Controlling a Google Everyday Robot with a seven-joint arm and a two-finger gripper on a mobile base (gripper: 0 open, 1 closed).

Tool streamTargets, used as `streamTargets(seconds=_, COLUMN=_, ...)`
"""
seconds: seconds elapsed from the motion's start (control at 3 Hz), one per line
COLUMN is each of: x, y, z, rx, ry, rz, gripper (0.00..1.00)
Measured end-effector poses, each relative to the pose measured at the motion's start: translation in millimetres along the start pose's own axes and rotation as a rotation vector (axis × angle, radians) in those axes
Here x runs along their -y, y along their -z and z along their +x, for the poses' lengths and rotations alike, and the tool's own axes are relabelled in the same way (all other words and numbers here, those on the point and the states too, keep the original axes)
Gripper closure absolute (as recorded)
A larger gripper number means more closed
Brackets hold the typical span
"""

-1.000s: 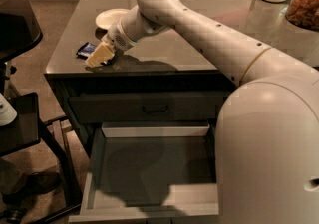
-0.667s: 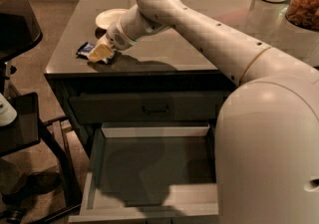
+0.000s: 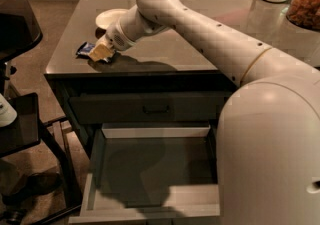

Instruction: Place rxbar blueberry into middle drawer

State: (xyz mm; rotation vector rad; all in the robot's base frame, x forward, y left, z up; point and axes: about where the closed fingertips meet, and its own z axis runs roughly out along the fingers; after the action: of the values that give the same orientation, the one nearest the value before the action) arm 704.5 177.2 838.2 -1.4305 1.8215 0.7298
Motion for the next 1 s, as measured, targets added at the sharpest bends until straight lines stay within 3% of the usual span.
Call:
streamTargets(seconds=0.67, x=-11.7, y=20.4, z=4.7, rx=0.020, ry=0.027, rz=0.012, gripper=1.00)
streamTargets(seconds=1.0, x=-31.3, y=47.3, z=11.2, rx=0.015, ry=0.075, rz=0.009, gripper=1.00)
